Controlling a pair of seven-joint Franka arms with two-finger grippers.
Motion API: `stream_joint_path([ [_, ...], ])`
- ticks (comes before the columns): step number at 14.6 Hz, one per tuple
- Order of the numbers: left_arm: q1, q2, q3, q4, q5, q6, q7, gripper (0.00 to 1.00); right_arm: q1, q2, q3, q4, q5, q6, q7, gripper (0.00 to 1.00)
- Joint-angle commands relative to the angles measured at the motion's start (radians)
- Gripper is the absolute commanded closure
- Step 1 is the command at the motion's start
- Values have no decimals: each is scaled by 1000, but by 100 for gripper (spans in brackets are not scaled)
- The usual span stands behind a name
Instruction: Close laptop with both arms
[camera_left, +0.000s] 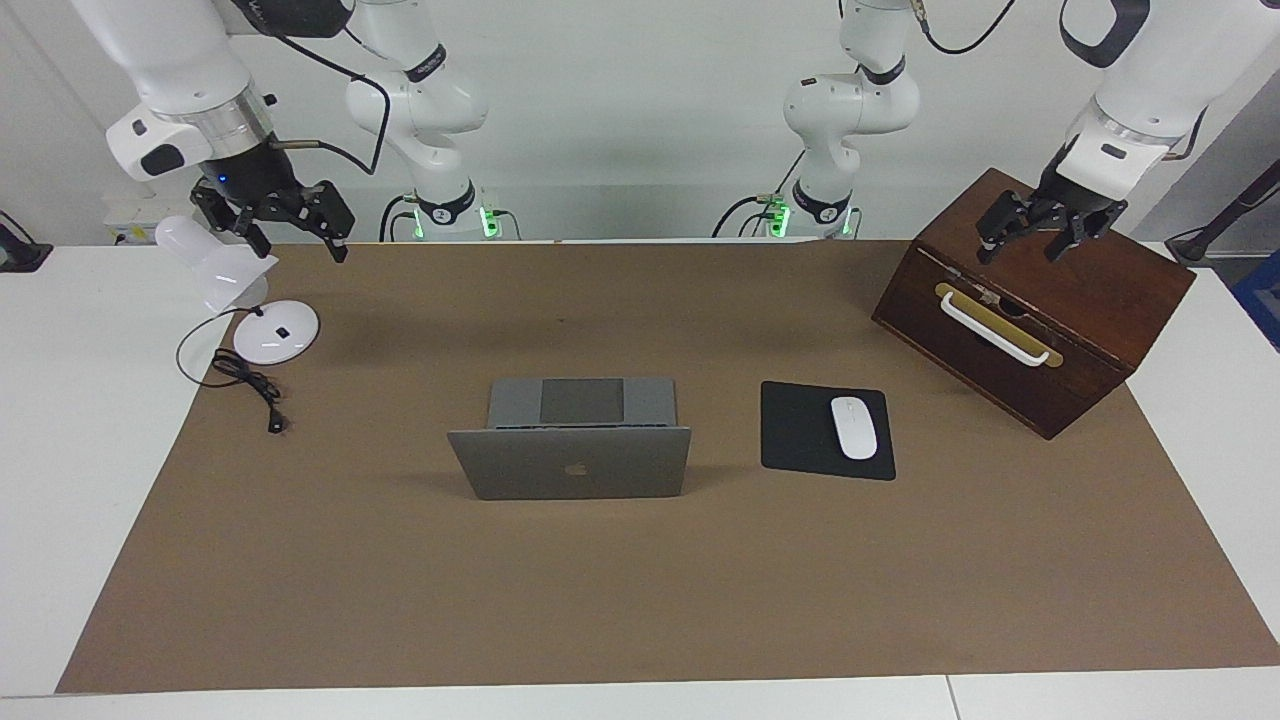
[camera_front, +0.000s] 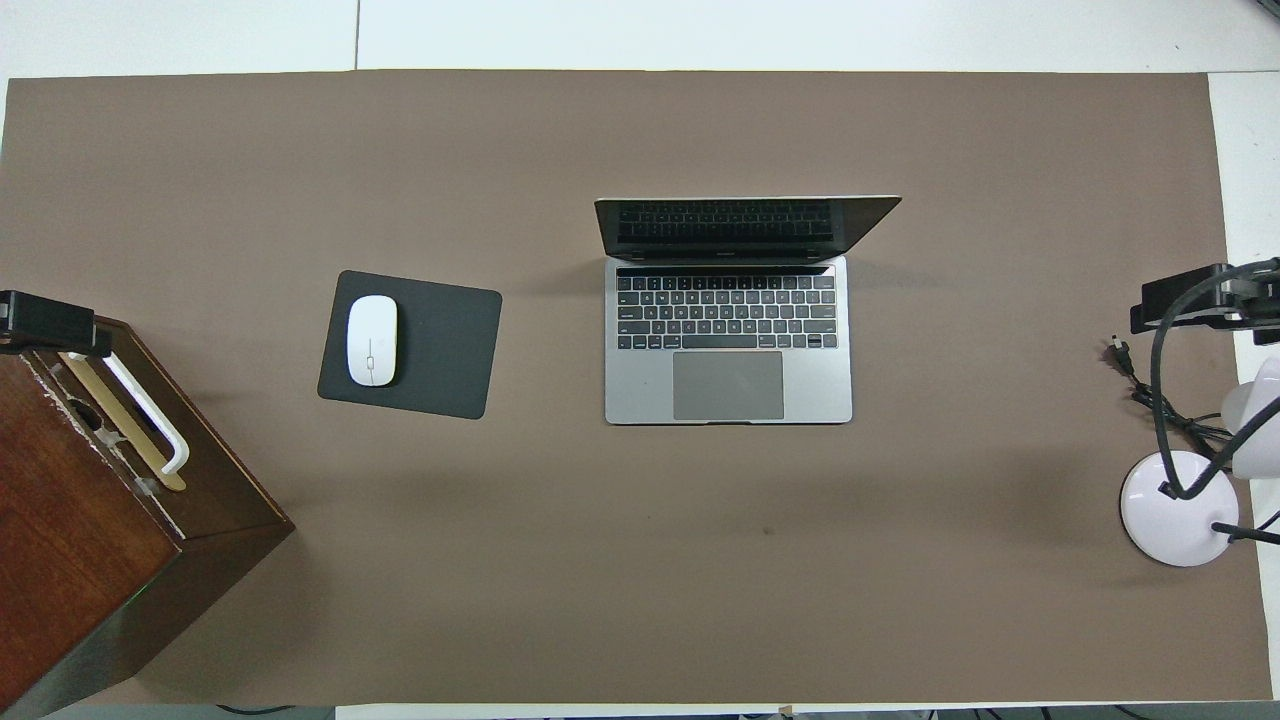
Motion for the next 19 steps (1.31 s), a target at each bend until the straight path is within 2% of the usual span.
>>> stream_joint_path([
  [1, 4, -8, 0, 7, 2, -13, -9, 0, -8, -9, 3, -14, -22, 24, -18, 0],
  [19, -3, -6, 2, 5, 4, -4, -24, 0, -48, -7, 2, -14, -22, 32, -61, 0],
])
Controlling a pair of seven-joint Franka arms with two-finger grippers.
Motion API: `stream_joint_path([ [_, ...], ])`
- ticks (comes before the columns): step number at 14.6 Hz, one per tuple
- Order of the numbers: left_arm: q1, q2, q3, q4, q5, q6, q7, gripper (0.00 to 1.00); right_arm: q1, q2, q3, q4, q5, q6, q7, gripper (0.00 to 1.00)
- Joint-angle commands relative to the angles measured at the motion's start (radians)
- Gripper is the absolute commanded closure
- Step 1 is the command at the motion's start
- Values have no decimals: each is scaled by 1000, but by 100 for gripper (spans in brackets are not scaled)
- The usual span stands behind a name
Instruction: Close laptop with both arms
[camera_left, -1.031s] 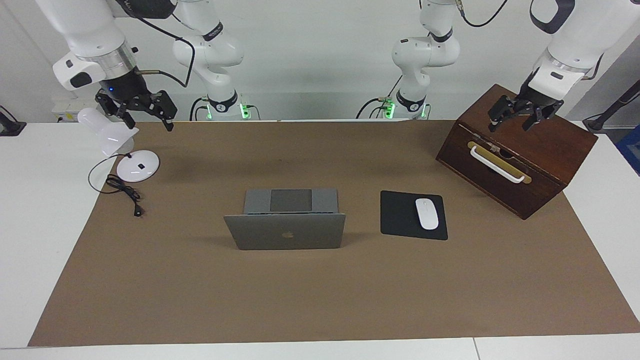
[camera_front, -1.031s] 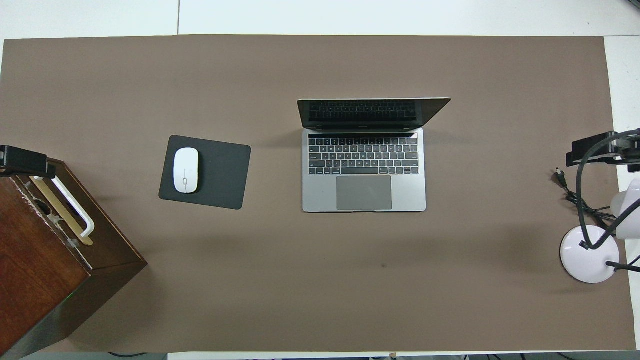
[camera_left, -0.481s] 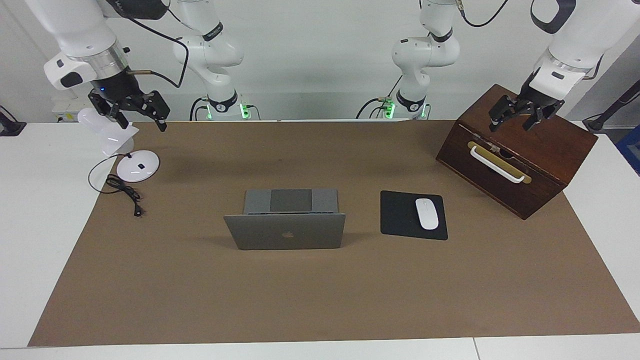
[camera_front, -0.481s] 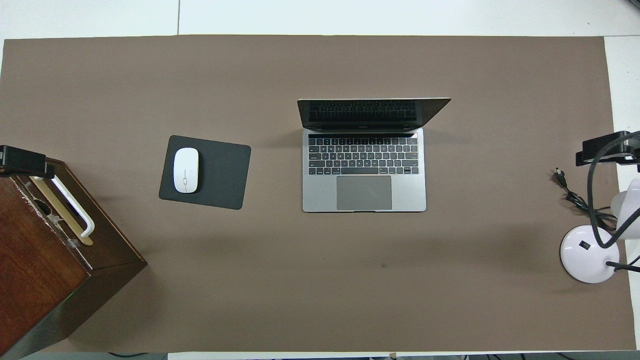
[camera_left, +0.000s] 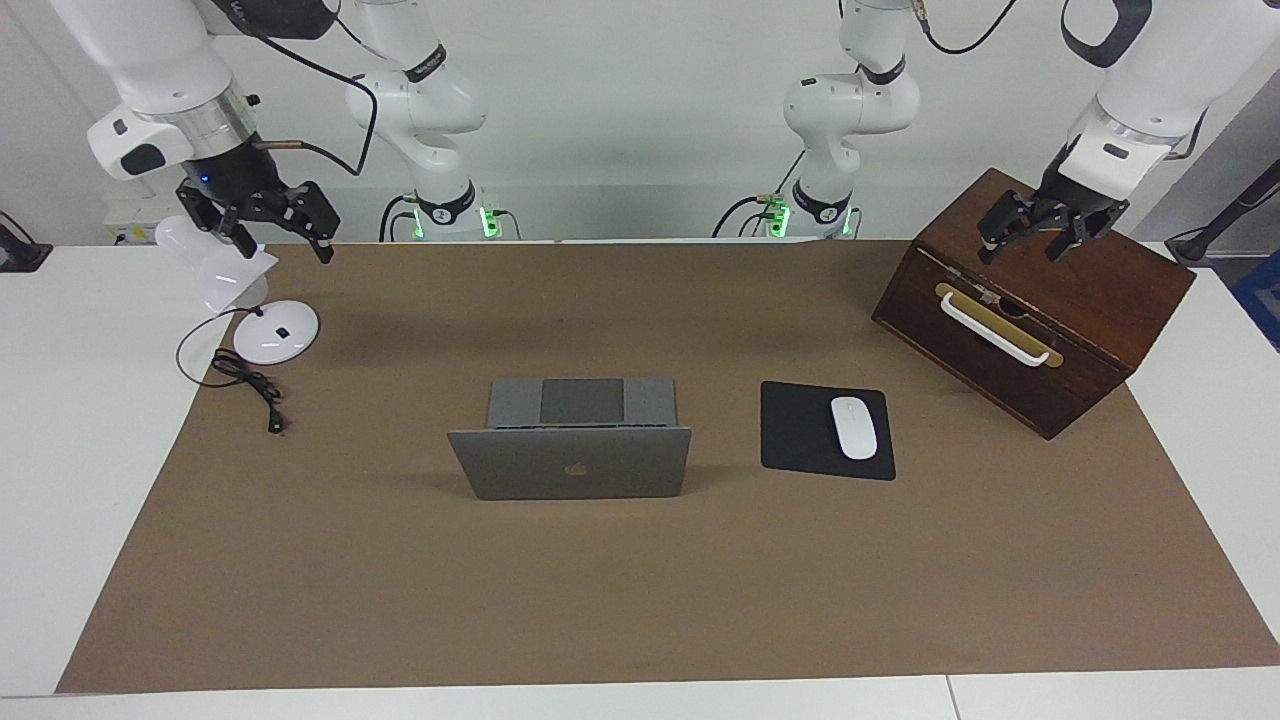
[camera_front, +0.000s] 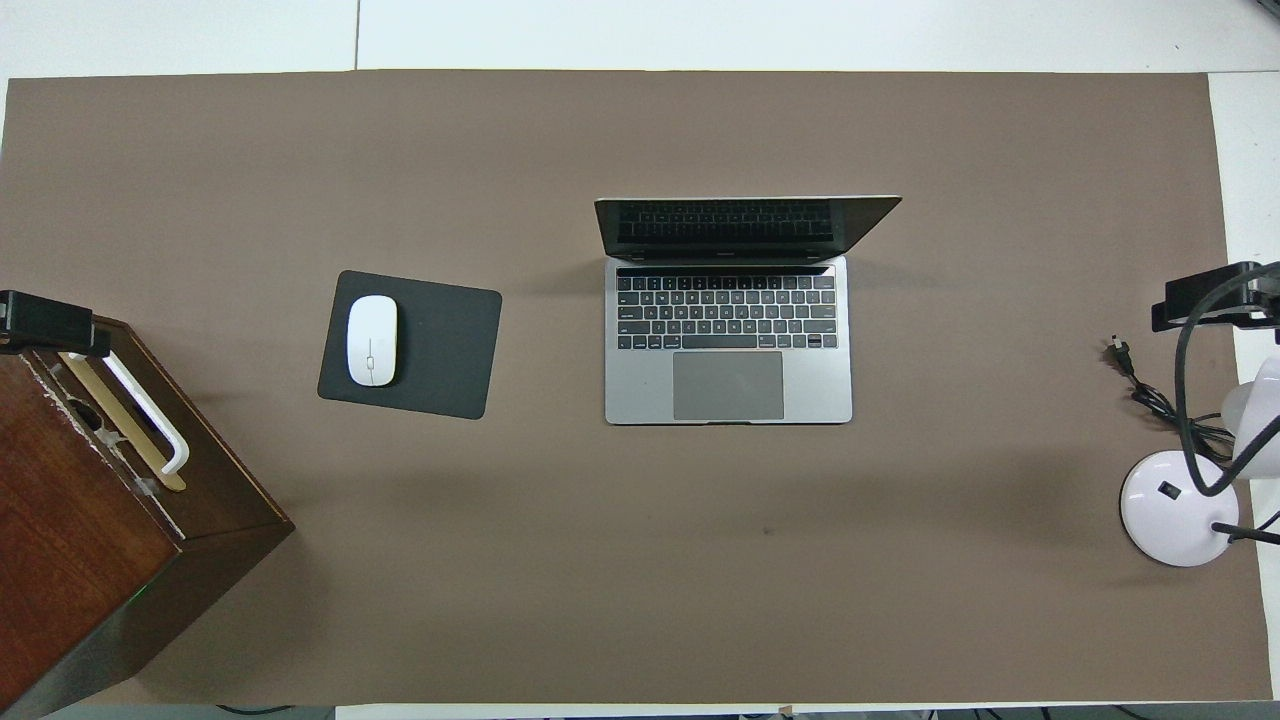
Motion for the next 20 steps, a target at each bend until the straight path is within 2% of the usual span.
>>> stream_joint_path([
  [1, -4, -6, -1, 5, 6, -4, -19, 0, -22, -7, 5, -14, -21, 41, -47, 0],
  [13, 3, -8, -1, 1, 7, -2, -13, 0, -62, 80, 4, 5, -59, 203, -100, 0],
  [14, 4, -8, -1, 1, 7, -2, -11, 11, -62, 81, 4, 11, -58, 209, -100, 0],
  [15, 4, -8, -1, -1, 7, -2, -13, 40, -62, 86, 4, 12, -58, 209, -100, 0],
  [16, 4, -8, -1, 1, 9, 1, -13, 86, -64, 88, 4, 21, -58, 209, -100, 0],
  [17, 4, -8, -1, -1, 7, 11, -10, 100, -70, 88, 5, 24, -58, 209, -100, 0],
  [20, 4, -8, -1, -1, 7, 16, -16, 100, -84, 89, 4, 26, -59, 211, -101, 0],
])
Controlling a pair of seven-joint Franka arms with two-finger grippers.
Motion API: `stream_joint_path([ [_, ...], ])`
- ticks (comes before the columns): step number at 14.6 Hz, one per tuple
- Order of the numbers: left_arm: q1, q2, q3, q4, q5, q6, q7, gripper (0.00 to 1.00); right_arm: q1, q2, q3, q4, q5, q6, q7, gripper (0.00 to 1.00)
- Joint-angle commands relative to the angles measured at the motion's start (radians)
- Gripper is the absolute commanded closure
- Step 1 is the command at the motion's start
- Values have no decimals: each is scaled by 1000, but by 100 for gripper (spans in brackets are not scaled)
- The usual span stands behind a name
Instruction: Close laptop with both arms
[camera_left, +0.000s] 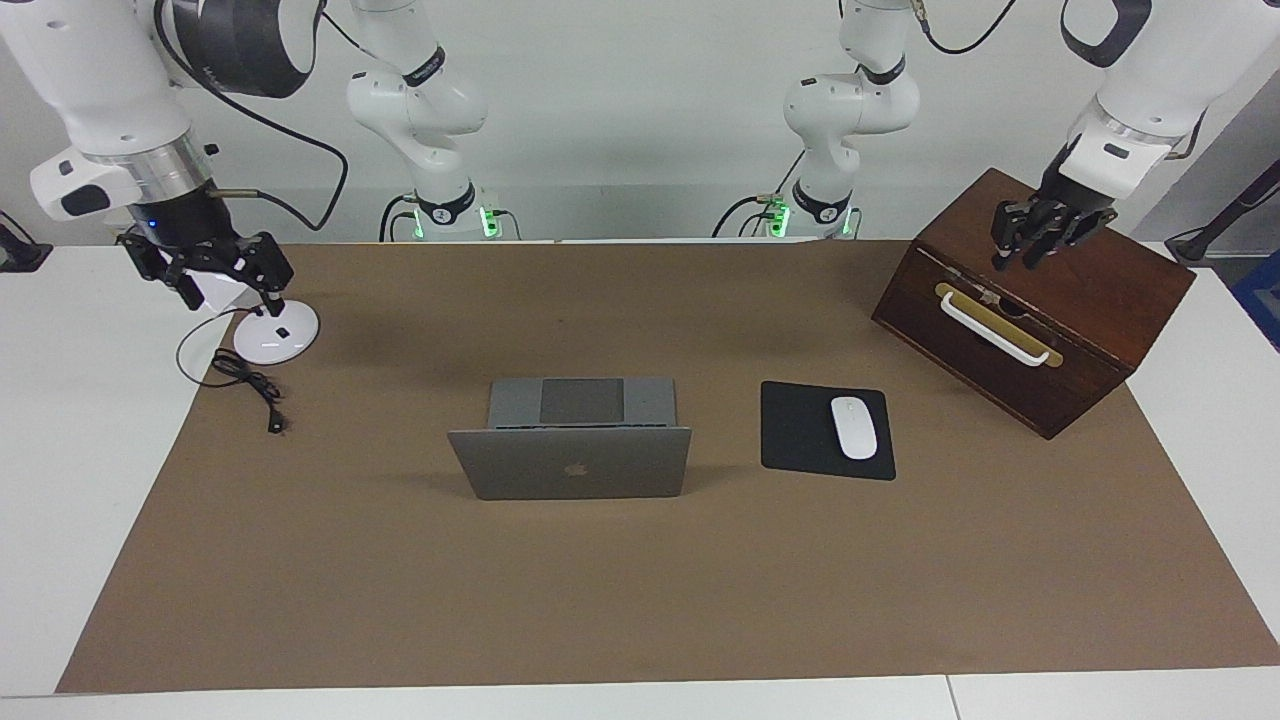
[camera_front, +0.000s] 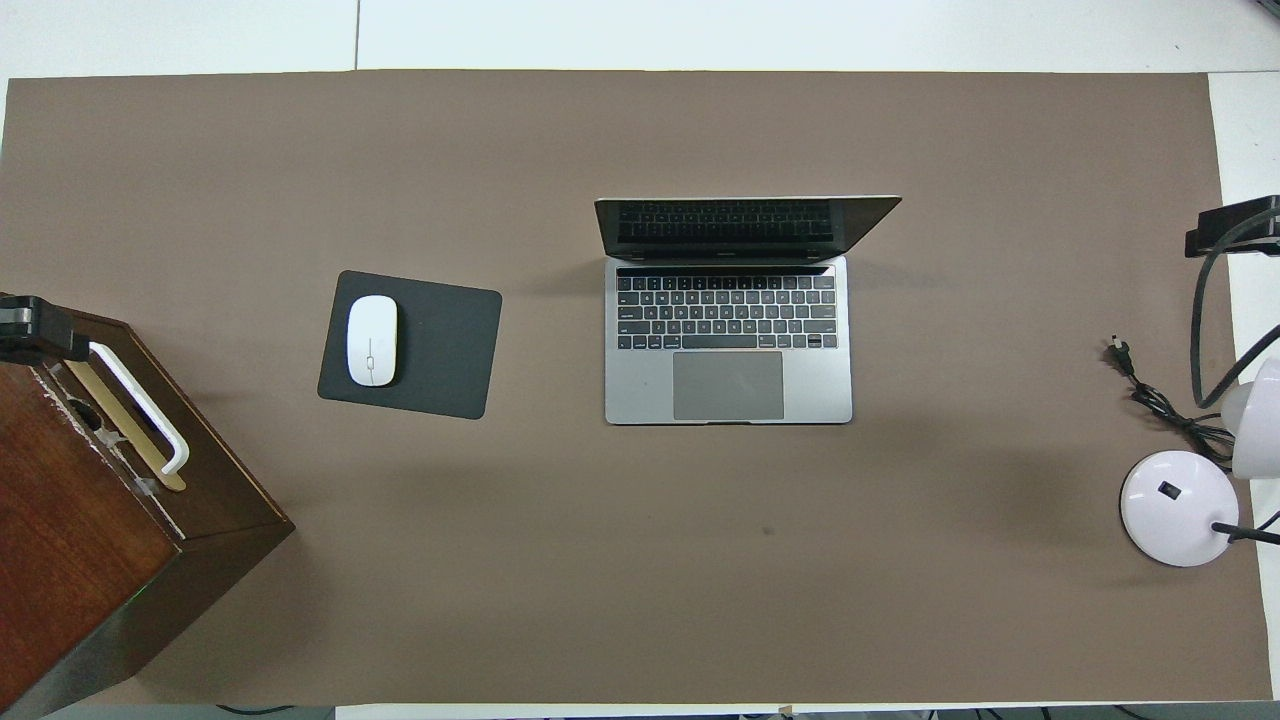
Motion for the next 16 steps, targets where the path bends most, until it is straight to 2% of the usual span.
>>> stream_joint_path([
  [1, 4, -6, -2, -1, 6, 12, -14, 100, -23, 14, 5, 14, -19, 11, -30, 0],
  [6, 2, -9, -2, -13, 2, 32, -15, 100, -22, 47, 10, 14, -10, 92, -43, 0],
  [8, 2, -12, -4, -21, 1, 37, -12, 100, -20, 96, 11, 23, -6, 208, -43, 0],
  [9, -2, -18, -4, -36, -2, 44, -11, 100, -22, 137, 13, 65, -4, 233, -45, 0],
  [12, -16, -57, -13, -140, -8, 145, -12, 100, -17, 266, 19, 197, -6, 262, -45, 0],
  [15, -40, -109, -13, -255, -22, 256, -14, 100, -17, 348, 22, 214, -6, 411, -50, 2],
  [16, -54, -126, -13, -295, -33, 297, -14, 100, -17, 387, 31, 254, -7, 441, -50, 4],
])
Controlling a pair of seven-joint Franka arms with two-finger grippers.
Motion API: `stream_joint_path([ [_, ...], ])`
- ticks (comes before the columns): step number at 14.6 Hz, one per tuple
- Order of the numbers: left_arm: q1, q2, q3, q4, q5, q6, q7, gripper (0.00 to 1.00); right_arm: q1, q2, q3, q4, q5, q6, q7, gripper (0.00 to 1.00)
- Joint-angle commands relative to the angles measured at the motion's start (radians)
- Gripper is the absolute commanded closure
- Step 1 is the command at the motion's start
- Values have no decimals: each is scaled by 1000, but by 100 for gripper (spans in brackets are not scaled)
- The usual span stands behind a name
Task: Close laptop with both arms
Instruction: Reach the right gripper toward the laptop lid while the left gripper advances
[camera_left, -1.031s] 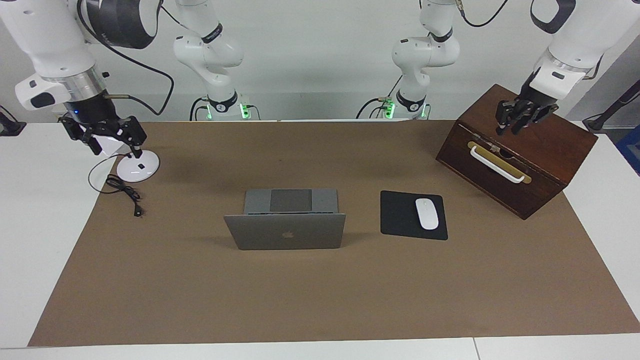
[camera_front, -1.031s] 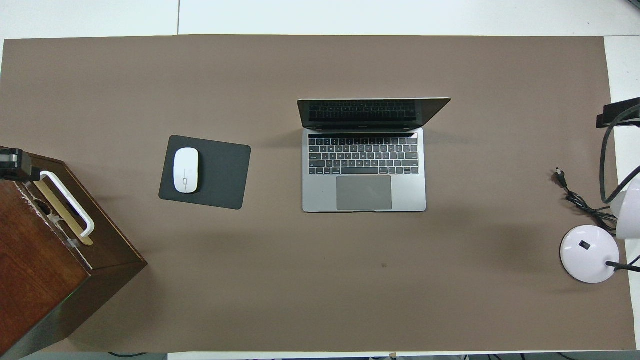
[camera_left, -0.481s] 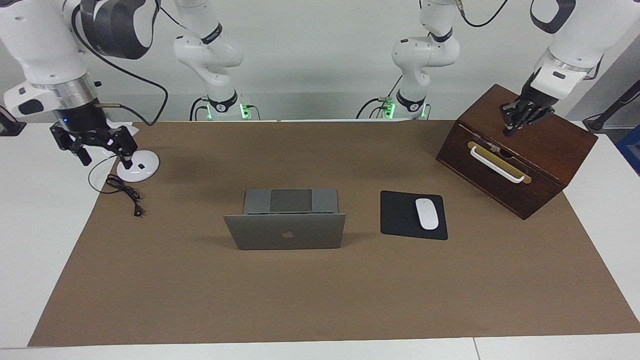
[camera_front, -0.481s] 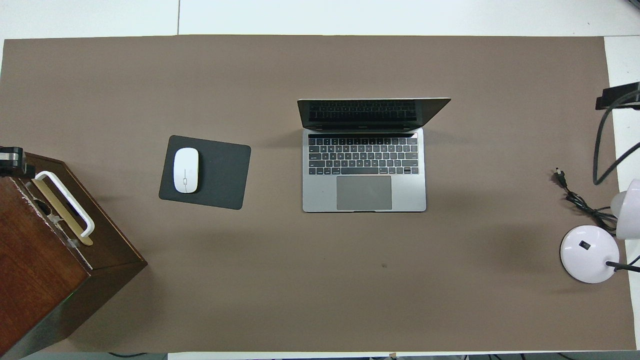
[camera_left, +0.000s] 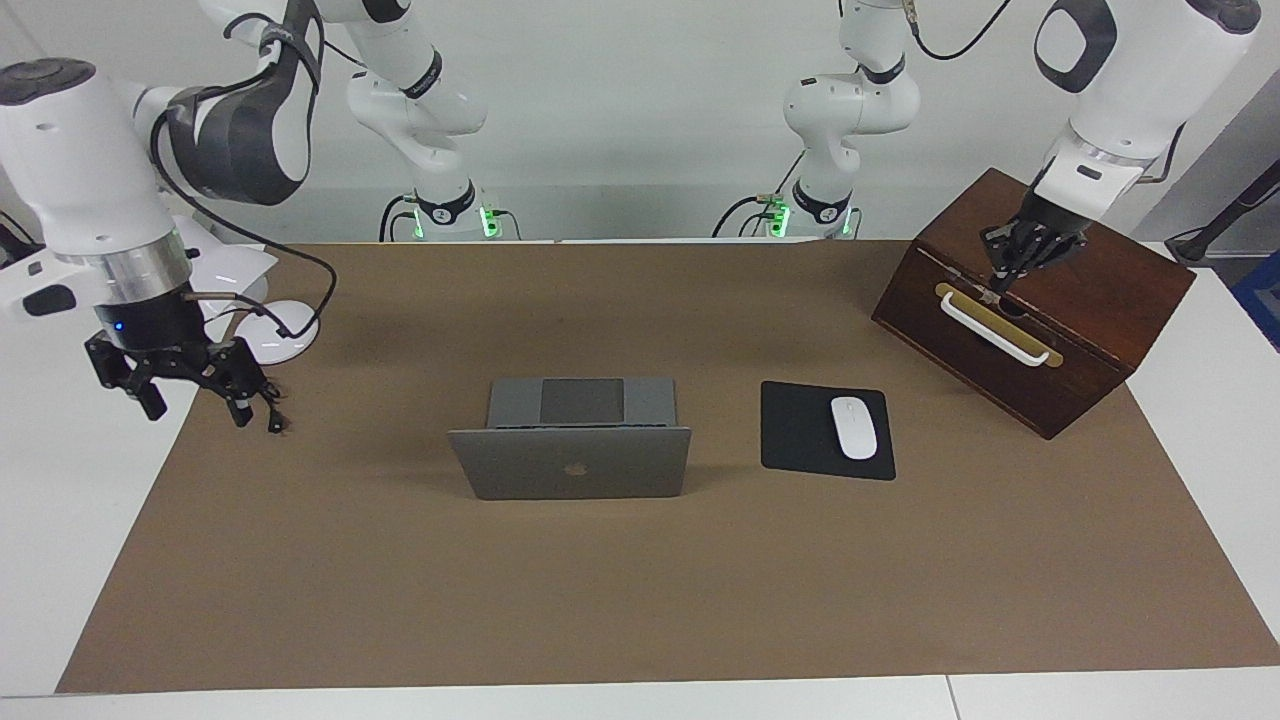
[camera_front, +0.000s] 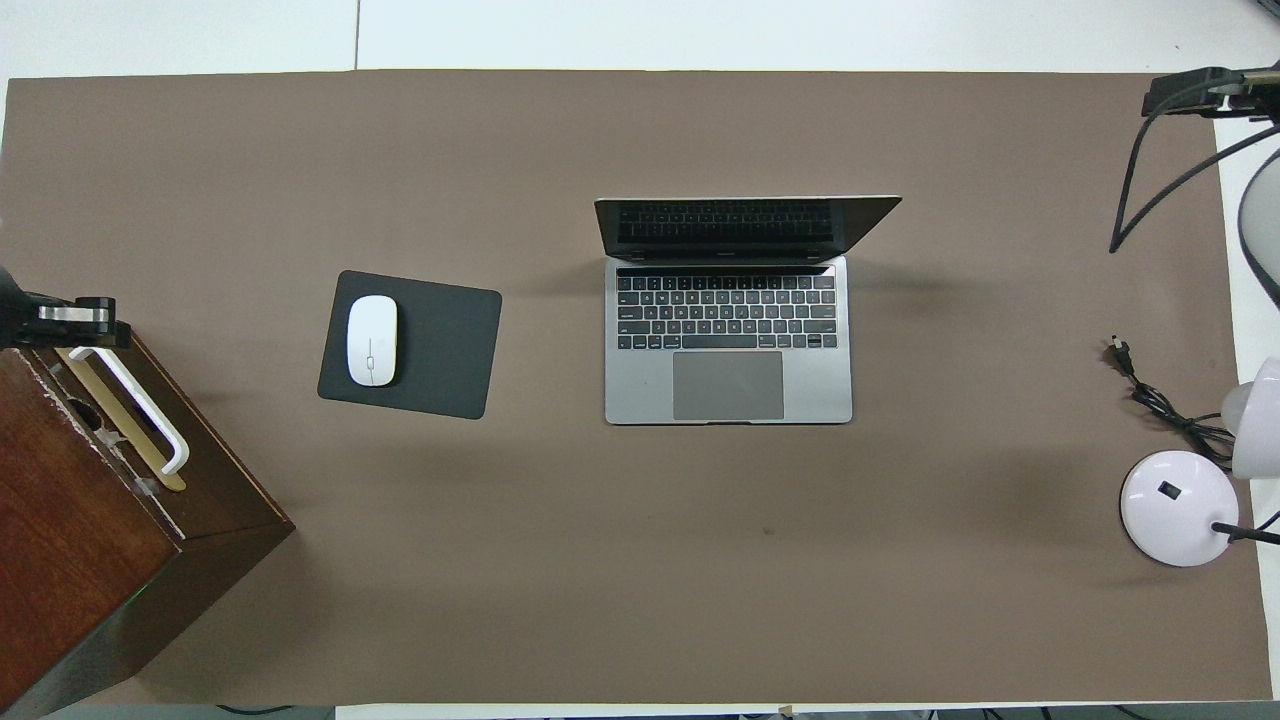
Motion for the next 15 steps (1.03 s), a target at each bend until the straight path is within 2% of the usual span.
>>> stream_joint_path([
  [1, -37, -96, 9, -161, -30, 130, -12, 100, -6, 128, 24, 142, -9, 49, -30, 7],
  [3, -65, -136, 7, -250, -44, 227, -12, 100, -2, 208, 41, 245, -9, 52, -28, 22],
  [5, -100, -170, 7, -334, -47, 323, -15, 100, 2, 263, 48, 299, -9, 89, -26, 48],
  [8, -166, -214, 7, -437, -55, 442, -41, 100, 45, 310, 48, 298, -18, 204, -11, 99],
  [10, -224, -245, 9, -512, -55, 538, -85, 100, 68, 336, 45, 301, -21, 257, 4, 100],
  [15, -390, -259, 9, -629, -55, 773, -234, 100, 151, 362, 25, 345, -45, 255, 58, 100],
])
